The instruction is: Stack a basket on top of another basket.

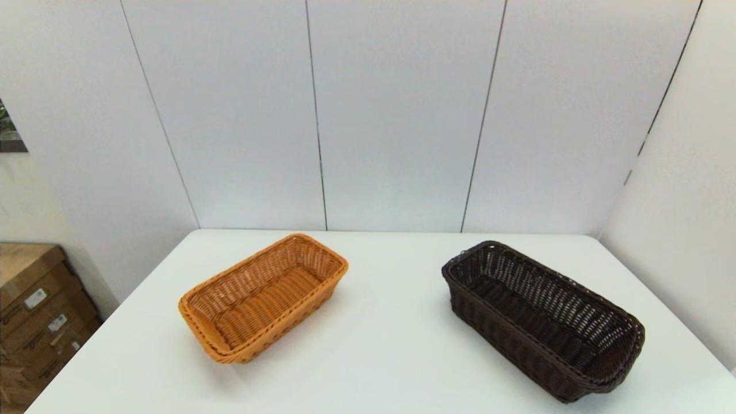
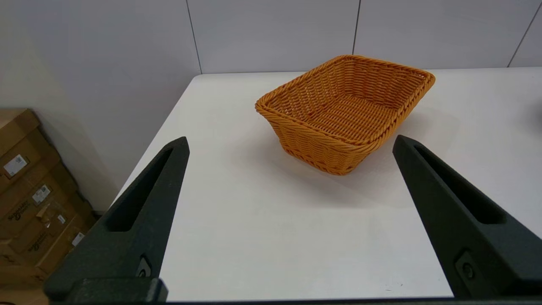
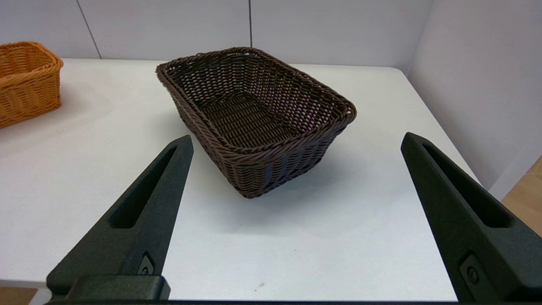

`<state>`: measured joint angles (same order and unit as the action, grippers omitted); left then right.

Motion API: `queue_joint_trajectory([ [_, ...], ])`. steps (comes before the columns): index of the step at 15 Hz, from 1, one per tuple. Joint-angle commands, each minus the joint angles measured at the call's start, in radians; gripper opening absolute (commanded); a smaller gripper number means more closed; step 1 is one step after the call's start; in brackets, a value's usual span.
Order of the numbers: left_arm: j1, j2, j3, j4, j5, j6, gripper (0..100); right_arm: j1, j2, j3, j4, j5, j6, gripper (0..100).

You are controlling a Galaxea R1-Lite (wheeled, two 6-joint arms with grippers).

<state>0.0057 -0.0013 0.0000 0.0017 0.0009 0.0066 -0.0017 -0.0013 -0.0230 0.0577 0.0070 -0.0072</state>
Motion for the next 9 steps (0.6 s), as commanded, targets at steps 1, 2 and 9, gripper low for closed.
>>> queue_joint_trajectory([
  [1,0.0,0.0,0.0,0.0,0.001,-0.008,100,0.0,0.001,0.0,0.001,0.001,0.0,100],
  [2,0.0,0.001,0.0,0.0,0.001,-0.008,100,0.0,0.001,0.0,0.001,0.001,0.0,100],
  [9,0.0,0.0,-0.014,0.0,0.004,-0.01,100,0.0,0.001,0.0,0.001,0.001,0.0,100],
])
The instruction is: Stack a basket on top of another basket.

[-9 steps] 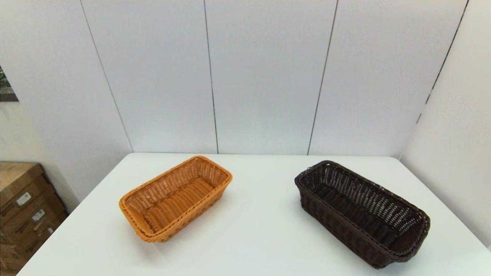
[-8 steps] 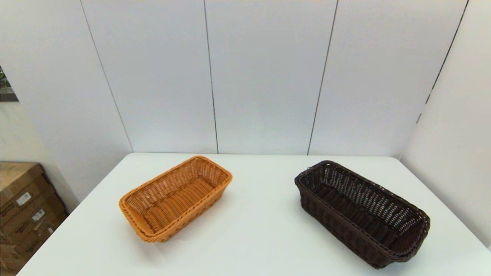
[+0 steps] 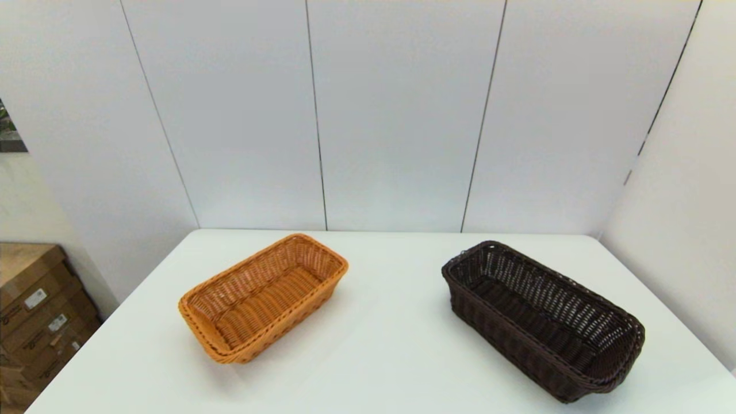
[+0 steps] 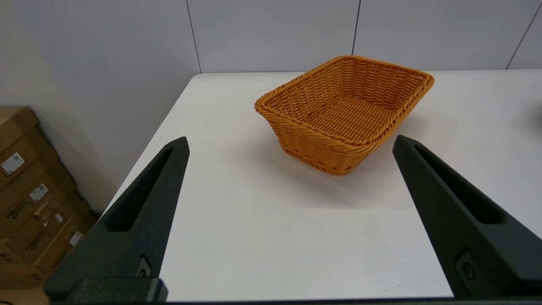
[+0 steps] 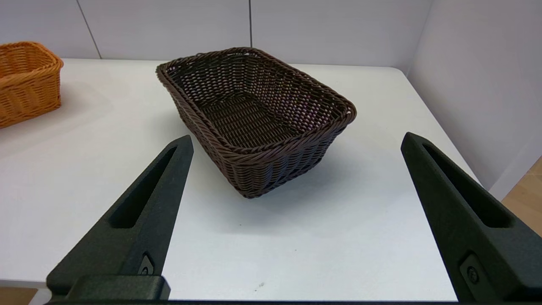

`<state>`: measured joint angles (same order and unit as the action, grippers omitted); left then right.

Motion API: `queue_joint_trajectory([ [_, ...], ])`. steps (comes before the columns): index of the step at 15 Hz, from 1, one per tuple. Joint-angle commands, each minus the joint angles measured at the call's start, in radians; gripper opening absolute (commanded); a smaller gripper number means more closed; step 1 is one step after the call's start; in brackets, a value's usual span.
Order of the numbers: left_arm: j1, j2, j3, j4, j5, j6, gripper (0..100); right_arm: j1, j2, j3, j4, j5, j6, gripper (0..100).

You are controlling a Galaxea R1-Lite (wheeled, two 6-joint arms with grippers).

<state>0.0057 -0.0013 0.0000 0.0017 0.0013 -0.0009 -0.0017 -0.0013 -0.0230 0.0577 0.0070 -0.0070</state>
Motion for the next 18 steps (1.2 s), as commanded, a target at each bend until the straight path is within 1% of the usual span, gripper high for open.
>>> queue_joint_trajectory([
  [1,0.0,0.003,-0.046,0.009,-0.004,-0.005,100,0.0,0.001,0.0,0.001,0.001,-0.001,100],
  [6,0.0,0.053,-0.143,0.1,-0.004,-0.005,100,0.0,0.001,0.0,0.001,0.001,-0.001,100],
  [10,0.005,0.173,-0.163,0.107,0.014,-0.007,100,0.0,0.001,0.0,0.001,0.001,-0.001,100],
  [13,0.008,0.333,-0.221,0.106,0.039,-0.076,100,0.0,0.001,0.0,0.001,0.001,-0.001,100],
  [16,0.008,0.494,-0.27,0.106,0.048,-0.111,100,0.0,0.001,0.0,0.001,0.001,-0.001,100],
  [18,0.008,0.624,-0.336,0.101,0.051,-0.191,100,0.0,0.001,0.0,0.001,0.001,-0.001,100],
])
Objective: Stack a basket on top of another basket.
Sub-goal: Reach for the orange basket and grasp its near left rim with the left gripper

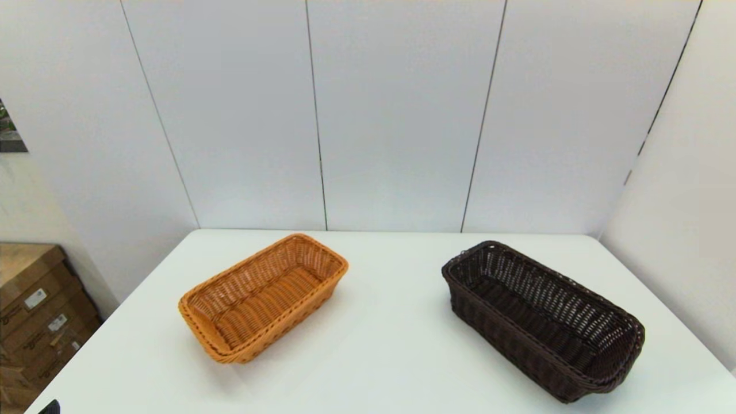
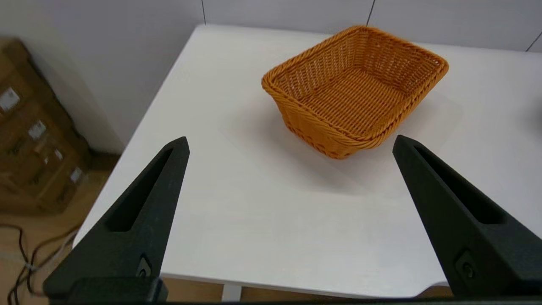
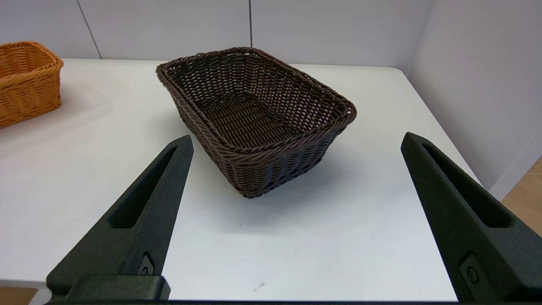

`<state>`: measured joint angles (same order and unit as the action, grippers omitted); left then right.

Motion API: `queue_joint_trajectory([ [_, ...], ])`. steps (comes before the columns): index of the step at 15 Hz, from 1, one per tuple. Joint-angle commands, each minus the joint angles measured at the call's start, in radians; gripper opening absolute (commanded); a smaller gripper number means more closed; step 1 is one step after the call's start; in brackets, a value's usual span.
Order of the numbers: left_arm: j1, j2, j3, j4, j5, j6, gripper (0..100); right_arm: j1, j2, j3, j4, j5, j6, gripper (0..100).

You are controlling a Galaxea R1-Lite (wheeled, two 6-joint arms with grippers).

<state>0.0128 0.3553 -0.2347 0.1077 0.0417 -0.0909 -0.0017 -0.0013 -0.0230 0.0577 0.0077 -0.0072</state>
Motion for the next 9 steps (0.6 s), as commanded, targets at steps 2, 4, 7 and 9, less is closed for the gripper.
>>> queue_joint_trajectory([
  [2,0.0,0.412,-0.184,-0.02,0.01,-0.228,100,0.0,0.001,0.0,0.001,0.0,0.0,100],
  [4,-0.002,0.524,-0.212,-0.079,0.01,-0.305,100,0.0,0.001,0.0,0.001,0.0,0.0,100],
  [7,-0.004,0.717,-0.222,-0.21,0.01,-0.471,100,0.0,0.001,0.0,0.001,0.0,0.0,100],
  [9,-0.005,0.798,-0.224,-0.229,0.01,-0.578,100,0.0,0.001,0.0,0.001,0.0,0.0,100],
])
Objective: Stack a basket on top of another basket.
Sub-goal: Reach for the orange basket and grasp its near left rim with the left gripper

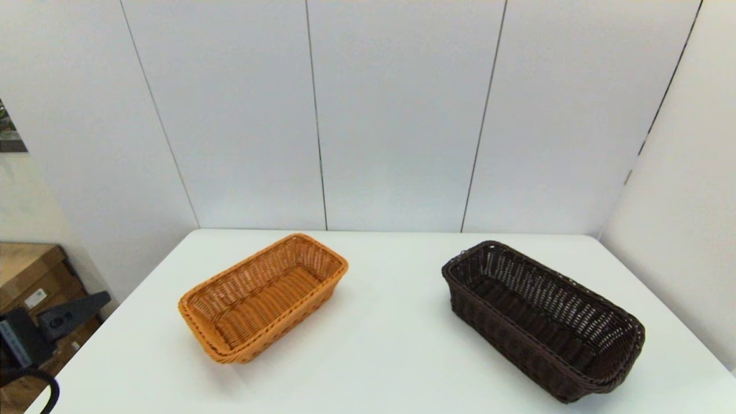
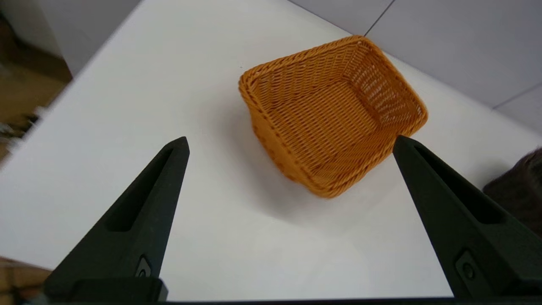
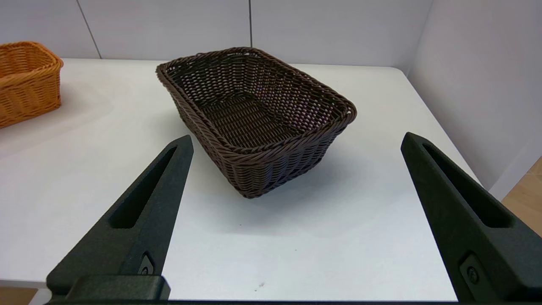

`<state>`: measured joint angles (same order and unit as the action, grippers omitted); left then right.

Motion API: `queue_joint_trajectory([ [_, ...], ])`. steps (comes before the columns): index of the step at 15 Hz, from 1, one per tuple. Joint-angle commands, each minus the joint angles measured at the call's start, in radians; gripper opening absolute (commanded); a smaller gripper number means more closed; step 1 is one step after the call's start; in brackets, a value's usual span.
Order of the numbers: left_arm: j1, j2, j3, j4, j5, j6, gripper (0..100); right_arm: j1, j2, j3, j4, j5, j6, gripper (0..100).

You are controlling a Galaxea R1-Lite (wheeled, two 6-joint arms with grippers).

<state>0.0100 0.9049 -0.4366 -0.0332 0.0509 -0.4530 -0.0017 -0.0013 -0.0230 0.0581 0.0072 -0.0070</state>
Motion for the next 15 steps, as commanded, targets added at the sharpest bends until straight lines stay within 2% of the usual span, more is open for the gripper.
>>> queue_joint_trajectory([
  [1,-0.004,0.272,-0.017,-0.085,0.0,-0.277,100,0.0,0.001,0.0,0.0,0.0,-0.001,100],
  [4,-0.008,0.379,-0.011,-0.085,-0.002,-0.428,100,0.0,0.001,0.0,0.0,0.0,-0.001,100],
  [7,-0.047,0.437,-0.016,-0.085,-0.002,-0.506,100,0.0,0.001,0.0,0.0,0.0,-0.001,100],
  [10,-0.054,0.511,-0.024,-0.068,0.0,-0.527,100,0.0,0.001,0.0,0.0,0.0,-0.001,100],
  [15,-0.067,0.589,-0.151,0.108,-0.002,-0.526,100,0.0,0.001,0.0,0.0,0.0,-0.001,100],
])
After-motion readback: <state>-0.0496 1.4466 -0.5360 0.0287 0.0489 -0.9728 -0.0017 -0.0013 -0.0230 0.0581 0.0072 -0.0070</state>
